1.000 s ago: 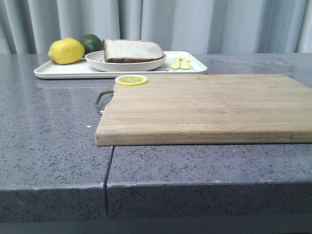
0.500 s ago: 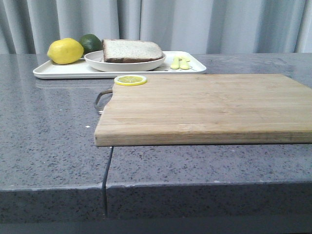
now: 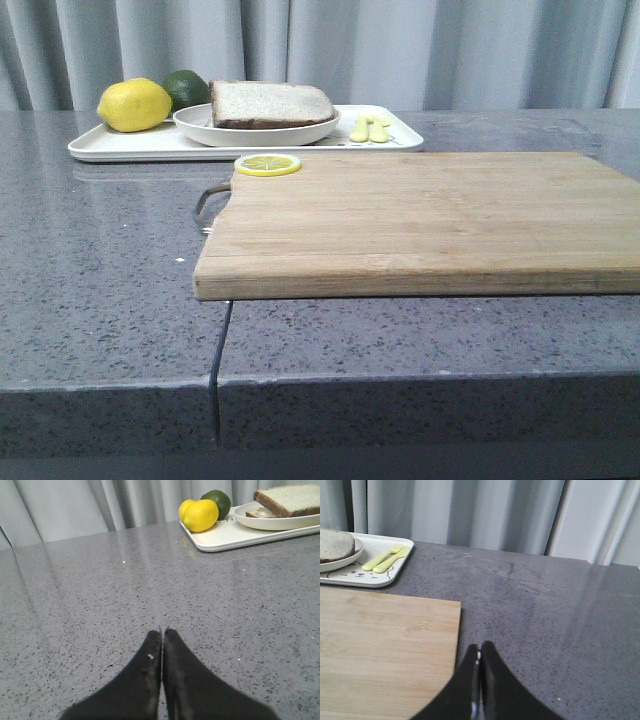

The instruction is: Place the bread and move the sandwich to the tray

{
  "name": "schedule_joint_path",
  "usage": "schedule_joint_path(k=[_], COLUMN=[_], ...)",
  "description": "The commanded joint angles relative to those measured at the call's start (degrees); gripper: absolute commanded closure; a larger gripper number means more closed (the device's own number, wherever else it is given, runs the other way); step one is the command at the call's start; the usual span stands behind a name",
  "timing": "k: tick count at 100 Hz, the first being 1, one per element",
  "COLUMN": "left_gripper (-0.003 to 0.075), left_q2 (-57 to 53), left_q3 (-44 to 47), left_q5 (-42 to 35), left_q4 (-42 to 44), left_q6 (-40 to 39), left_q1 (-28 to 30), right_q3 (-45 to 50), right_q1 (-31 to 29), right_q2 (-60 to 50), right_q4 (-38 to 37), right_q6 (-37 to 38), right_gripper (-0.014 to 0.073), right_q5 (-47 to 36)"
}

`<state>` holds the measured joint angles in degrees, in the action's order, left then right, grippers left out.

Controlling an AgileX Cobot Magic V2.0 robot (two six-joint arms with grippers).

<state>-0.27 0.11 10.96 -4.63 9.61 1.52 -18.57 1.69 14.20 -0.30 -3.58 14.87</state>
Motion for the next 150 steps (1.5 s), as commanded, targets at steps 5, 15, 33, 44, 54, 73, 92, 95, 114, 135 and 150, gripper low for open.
schedule_joint_path(k=[5, 15, 33, 44, 54, 73, 92, 95, 114, 135, 150], left_gripper=[0.0739, 0.0739, 0.0739, 0.0739, 0.0739, 0.0739, 0.0739, 0.0739, 0.0739, 0.0739, 0.0739], left_q2=[-1.9, -1.9, -1.9, -1.9, -1.9, -1.9, -1.9, -1.9, -1.9, -1.9, -1.9], left_q3=[0.8, 0.8, 0.8, 0.8, 0.8, 0.8, 0.8, 0.8, 0.8, 0.8, 0.8], left_q5=[-4.6, -4.6, -4.6, -4.6, -4.6, -4.6, -4.6, -4.6, -4.6, -4.6, -4.6], left_q4=[-0.5, -0.5, -0.5, -0.5, -0.5, -0.5, -0.5, -0.5, -0.5, -0.5, -0.5], left_q6=[-0.6, -0.6, -0.6, -0.6, -0.6, -0.6, -0.6, -0.6, -0.6, -0.6, -0.6], left_q1=[0.1, 0.1, 0.1, 0.1, 0.1, 0.1, 0.1, 0.1, 0.1, 0.1, 0.1], right_q3=[-1.5, -1.5, 1.9, 7.1, 11.8, 18.3, 20.2, 20.2, 20.2, 20.2, 20.2], right_q1=[-0.3, -0.3, -0.3, -0.3, -0.3, -0.3, -0.3, -0.3, -0.3, -0.3, -0.3], right_q2=[0.4, 0.4, 0.3, -0.3, -2.7, -10.3, -15.9, -15.9, -16.0, -16.0, -16.0], right_q4=[-0.5, -0.5, -0.5, -0.5, -0.5, -0.5, -0.5, -0.5, -0.5, -0.5, -0.5], right_q6=[-0.5, -0.5, 0.5, 0.7, 1.1, 3.6, 4.5, 4.5, 4.5, 4.5, 4.5], right_gripper=[0.0710, 0.0710, 0.0710, 0.0710, 0.0710, 0.0710, 0.0710, 0.0710, 0.0710, 0.0710, 0.0710], right_q5=[-4.5, -4.5, -8.0, -13.2, -17.4, -18.7, -17.6, -17.5, -17.4, -17.4, -17.4])
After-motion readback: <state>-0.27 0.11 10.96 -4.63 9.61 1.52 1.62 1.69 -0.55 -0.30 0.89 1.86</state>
